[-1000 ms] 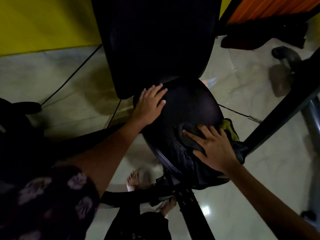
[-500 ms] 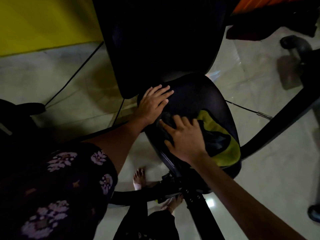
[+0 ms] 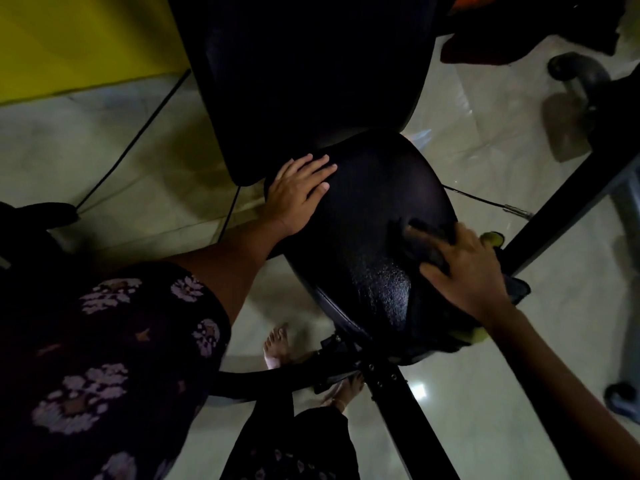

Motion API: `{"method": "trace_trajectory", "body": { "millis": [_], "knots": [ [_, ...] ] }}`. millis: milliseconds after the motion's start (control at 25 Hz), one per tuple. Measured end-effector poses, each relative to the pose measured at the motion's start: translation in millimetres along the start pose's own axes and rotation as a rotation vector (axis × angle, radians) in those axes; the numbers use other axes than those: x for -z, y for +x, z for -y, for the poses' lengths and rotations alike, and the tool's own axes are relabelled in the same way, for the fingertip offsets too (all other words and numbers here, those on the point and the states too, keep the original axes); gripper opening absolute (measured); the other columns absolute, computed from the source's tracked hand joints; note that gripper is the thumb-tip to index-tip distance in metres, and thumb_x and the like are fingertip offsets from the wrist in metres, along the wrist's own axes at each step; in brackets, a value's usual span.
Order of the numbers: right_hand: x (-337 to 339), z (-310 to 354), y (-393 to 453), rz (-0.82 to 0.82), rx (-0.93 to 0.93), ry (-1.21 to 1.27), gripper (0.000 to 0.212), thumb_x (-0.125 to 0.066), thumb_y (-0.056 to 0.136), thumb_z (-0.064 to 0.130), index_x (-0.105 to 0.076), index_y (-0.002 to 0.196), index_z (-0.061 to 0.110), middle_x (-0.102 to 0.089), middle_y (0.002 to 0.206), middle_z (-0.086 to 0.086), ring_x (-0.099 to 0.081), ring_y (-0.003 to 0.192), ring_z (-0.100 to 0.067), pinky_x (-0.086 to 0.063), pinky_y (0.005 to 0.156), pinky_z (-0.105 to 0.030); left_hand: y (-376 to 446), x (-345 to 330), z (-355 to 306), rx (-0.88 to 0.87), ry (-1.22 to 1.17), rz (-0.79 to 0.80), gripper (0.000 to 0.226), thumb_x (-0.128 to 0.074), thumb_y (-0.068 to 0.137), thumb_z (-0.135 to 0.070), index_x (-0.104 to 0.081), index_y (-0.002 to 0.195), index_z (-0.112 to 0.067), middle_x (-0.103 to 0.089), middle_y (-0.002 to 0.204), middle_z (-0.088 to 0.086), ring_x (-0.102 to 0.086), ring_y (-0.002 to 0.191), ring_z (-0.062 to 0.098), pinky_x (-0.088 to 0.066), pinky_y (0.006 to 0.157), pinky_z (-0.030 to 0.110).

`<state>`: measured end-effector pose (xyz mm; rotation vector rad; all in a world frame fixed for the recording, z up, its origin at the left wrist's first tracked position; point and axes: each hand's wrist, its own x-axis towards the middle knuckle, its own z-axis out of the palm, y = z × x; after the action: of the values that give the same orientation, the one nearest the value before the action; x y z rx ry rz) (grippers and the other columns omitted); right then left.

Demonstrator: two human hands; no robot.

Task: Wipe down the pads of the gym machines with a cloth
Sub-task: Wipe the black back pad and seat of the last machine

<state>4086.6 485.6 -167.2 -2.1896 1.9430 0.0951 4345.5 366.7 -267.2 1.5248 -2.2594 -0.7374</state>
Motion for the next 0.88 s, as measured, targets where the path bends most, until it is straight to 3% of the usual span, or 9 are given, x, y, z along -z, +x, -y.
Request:
{"method": "trace_trajectory", "body": {
  "millis": [40,120,320,440,560,640,760,800,880],
  "knots": [
    [-2.3,7.7,9.2,-0.016,-0.140,-0.008,0.063,-0.034,0.073,0.052,-0.050,0.132,0.040,-0.053,0.106,-0.019,-0.055,0.095,-0.038,-0.043,0.080,-0.047,0.3,0.8,-1.3,0.008,0.007,0.006,0.049,-0.027,0.095,-0.043,-0.050,0.135,-0.026,-0.044,0.145,-0.006,-0.033,0.137,0.017,-0.015,0.115,0.035],
    [-10.3,37.5,17.7,-0.012,-0.141,-0.079,0.061,-0.041,0.072,0.047,-0.055,0.130,0.035,-0.055,0.108,-0.019,-0.056,0.095,-0.037,-0.042,0.078,-0.044,1.3,1.8,-3.1,0.009,0.025,0.018,0.047,-0.031,0.095,-0.039,-0.049,0.137,-0.025,-0.042,0.146,-0.005,-0.031,0.138,0.017,-0.014,0.115,0.035],
    [-18.8,83.6,-21.9,-0.050,0.369,-0.196,0.058,-0.065,0.067,0.050,-0.060,0.123,0.034,-0.058,0.106,-0.009,-0.056,0.085,-0.028,-0.044,0.072,-0.037,2.7,2.4,-2.3,-0.018,0.058,0.024,0.044,-0.035,0.097,-0.033,-0.047,0.138,-0.021,-0.041,0.147,-0.001,-0.031,0.139,0.022,-0.017,0.114,0.039],
    [-16.1,42.5,-70.5,-0.028,0.521,-0.190,0.060,-0.053,0.073,0.052,-0.050,0.130,0.036,-0.051,0.117,-0.007,-0.050,0.094,-0.025,-0.042,0.074,-0.036,4.5,1.7,-13.9,0.042,0.106,0.065,0.041,-0.035,0.102,-0.025,-0.041,0.142,-0.020,-0.034,0.151,-0.001,-0.024,0.142,0.022,-0.012,0.116,0.038],
    [-17.5,-13.5,-102.9,-0.034,0.356,-0.021,0.060,-0.044,0.073,0.049,-0.042,0.133,0.040,-0.049,0.112,-0.010,-0.053,0.091,-0.030,-0.046,0.074,-0.040,-0.6,4.9,-39.3,0.165,0.144,0.126,0.043,-0.031,0.102,-0.021,-0.033,0.145,-0.015,-0.023,0.156,0.003,-0.014,0.145,0.022,-0.004,0.117,0.038],
    [-17.3,-30.1,-98.3,-0.034,0.122,0.144,0.059,-0.043,0.074,0.046,-0.046,0.132,0.042,-0.051,0.106,-0.014,-0.057,0.086,-0.037,-0.048,0.072,-0.043,-18.4,2.1,-65.8,0.225,0.163,0.100,0.045,-0.035,0.101,-0.024,-0.032,0.145,-0.013,-0.020,0.156,0.005,-0.012,0.145,0.023,-0.002,0.118,0.039],
    [-11.4,-13.7,-67.7,-0.097,-0.233,0.102,0.055,-0.043,0.078,0.047,-0.054,0.130,0.037,-0.048,0.109,-0.016,-0.056,0.090,-0.039,-0.044,0.076,-0.044,-60.6,-15.8,-115.4,0.288,0.102,0.042,0.049,-0.040,0.099,-0.028,-0.032,0.145,-0.014,-0.018,0.157,0.005,-0.009,0.146,0.022,0.000,0.117,0.040],
    [-9.0,-0.7,-62.8,-0.100,-0.270,0.040,0.053,-0.048,0.079,0.046,-0.054,0.130,0.036,-0.049,0.112,-0.016,-0.055,0.093,-0.037,-0.043,0.078,-0.043,-72.6,-22.2,-129.8,0.330,0.082,0.033,0.050,-0.039,0.099,-0.029,-0.030,0.146,-0.015,-0.016,0.158,0.004,-0.006,0.146,0.021,0.002,0.117,0.040],
    [-13.3,18.4,-70.9,-0.138,-0.113,-0.063,0.054,-0.057,0.074,0.044,-0.056,0.128,0.034,-0.052,0.110,-0.015,-0.056,0.091,-0.034,-0.043,0.073,-0.040,-83.4,-31.7,-149.2,0.441,0.056,0.022,0.053,-0.037,0.100,-0.031,-0.024,0.148,-0.015,-0.012,0.159,0.002,-0.001,0.147,0.020,0.005,0.116,0.042]
  ]
}}
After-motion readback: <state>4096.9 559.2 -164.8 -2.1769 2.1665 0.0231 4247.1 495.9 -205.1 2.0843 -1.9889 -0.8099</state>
